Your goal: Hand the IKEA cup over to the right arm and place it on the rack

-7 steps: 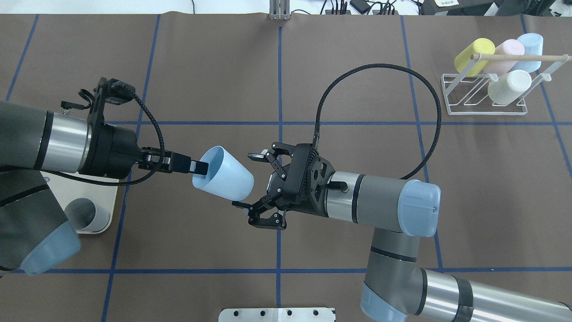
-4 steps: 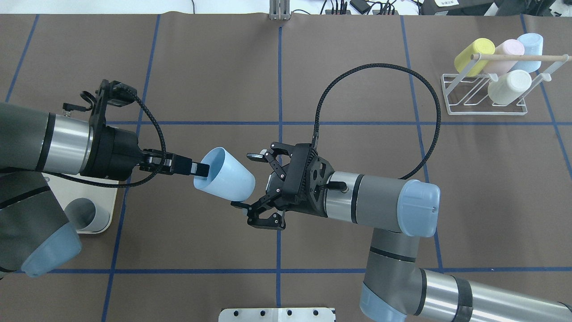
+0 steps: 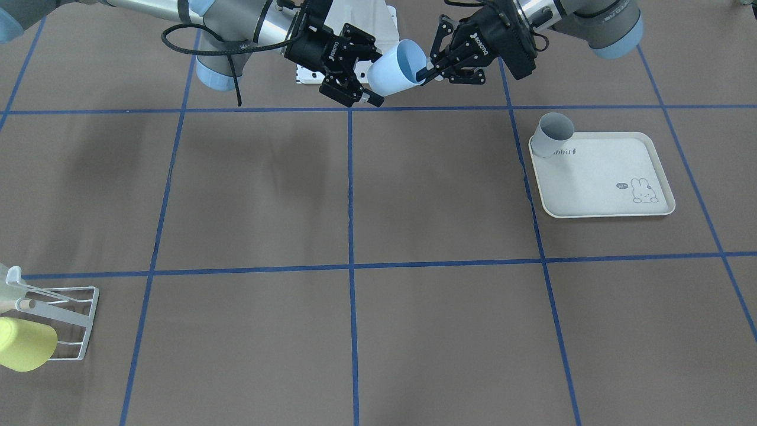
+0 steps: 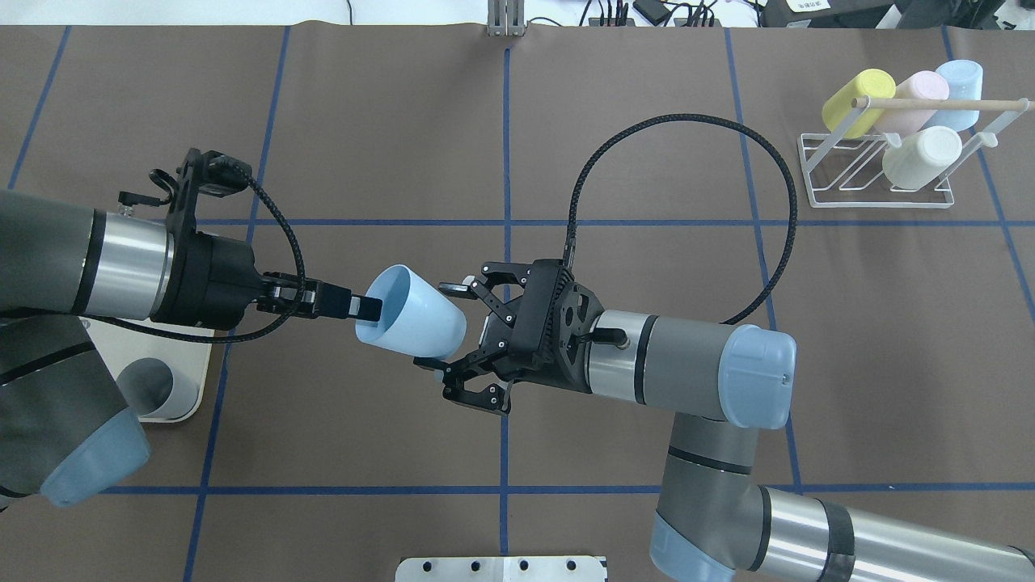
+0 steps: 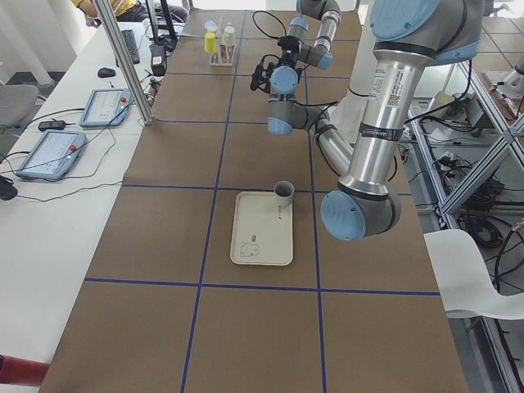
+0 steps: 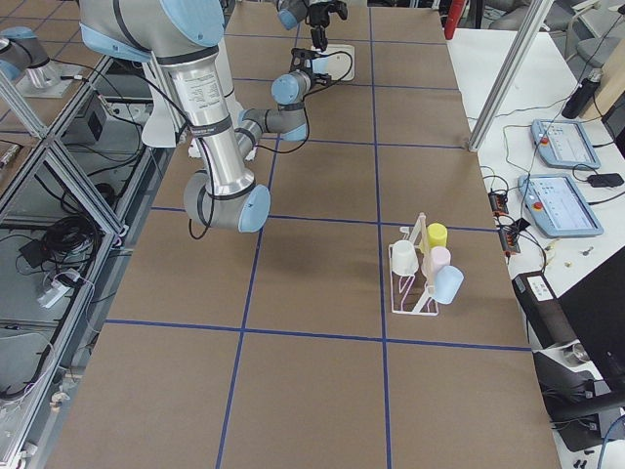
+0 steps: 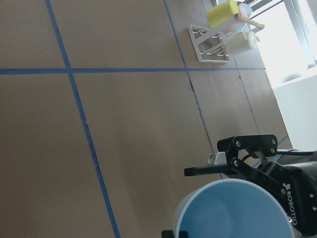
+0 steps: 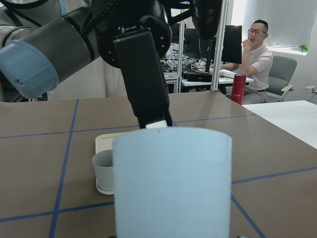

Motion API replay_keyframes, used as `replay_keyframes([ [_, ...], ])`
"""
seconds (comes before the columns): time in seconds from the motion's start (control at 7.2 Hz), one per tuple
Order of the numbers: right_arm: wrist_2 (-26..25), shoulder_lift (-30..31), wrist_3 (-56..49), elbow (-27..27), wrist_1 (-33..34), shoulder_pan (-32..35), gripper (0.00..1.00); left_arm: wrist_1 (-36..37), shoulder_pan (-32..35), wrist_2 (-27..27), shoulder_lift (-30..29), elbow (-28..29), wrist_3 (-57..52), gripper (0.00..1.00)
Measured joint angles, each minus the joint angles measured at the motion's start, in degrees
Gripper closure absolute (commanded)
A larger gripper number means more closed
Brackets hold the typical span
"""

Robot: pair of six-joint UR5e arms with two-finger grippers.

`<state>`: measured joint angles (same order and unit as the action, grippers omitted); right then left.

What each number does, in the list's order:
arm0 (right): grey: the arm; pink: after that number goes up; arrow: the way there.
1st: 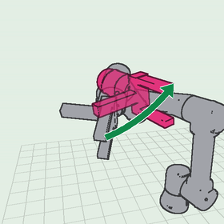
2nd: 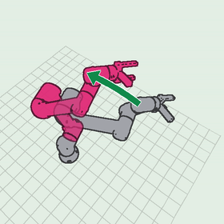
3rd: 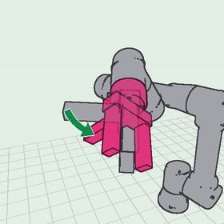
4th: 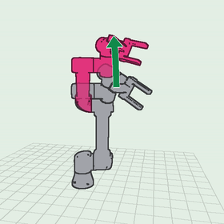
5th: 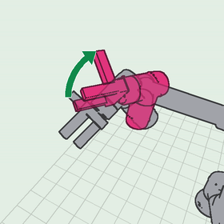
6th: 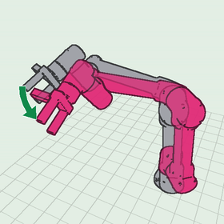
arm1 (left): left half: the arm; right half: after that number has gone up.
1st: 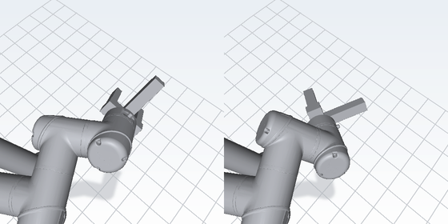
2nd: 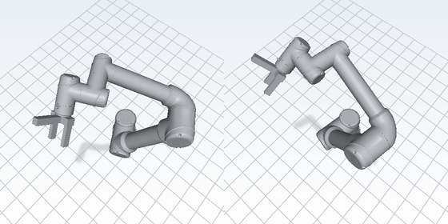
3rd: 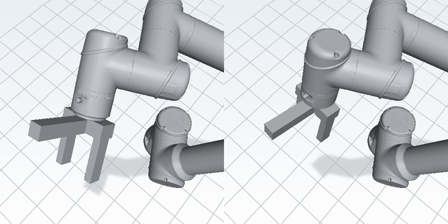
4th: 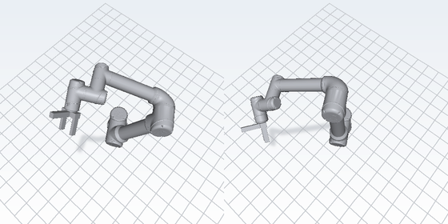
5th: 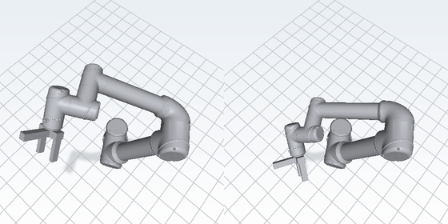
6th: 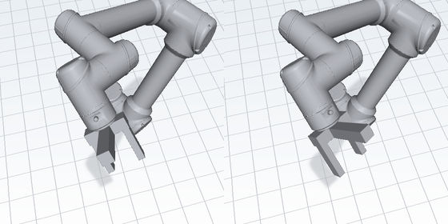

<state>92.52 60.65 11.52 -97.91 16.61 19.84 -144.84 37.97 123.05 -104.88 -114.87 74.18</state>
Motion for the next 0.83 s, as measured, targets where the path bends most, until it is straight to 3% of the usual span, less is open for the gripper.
replay_keyframes([
  [0.14,0.01,0.00,0.00,0.00,0.00,-0.06,0.32,0.00,0.00,0.00,-0.03,0.00,0.00,1.00],
  [0.28,0.02,0.01,-0.09,0.00,0.00,-0.11,0.46,0.00,0.00,0.04,-0.05,0.05,0.00,0.96],
  [0.42,0.05,0.11,-0.31,-0.03,0.00,-0.13,0.57,0.00,0.00,0.13,-0.08,0.18,0.02,0.56],
  [0.56,0.08,0.21,-0.51,-0.06,0.02,-0.14,0.61,0.10,-0.01,0.26,-0.21,0.33,0.04,0.01],
  [0.83,0.10,0.38,-0.68,-0.09,0.08,-0.18,0.64,0.71,0.01,0.29,-0.61,0.32,0.01,0.00],
])
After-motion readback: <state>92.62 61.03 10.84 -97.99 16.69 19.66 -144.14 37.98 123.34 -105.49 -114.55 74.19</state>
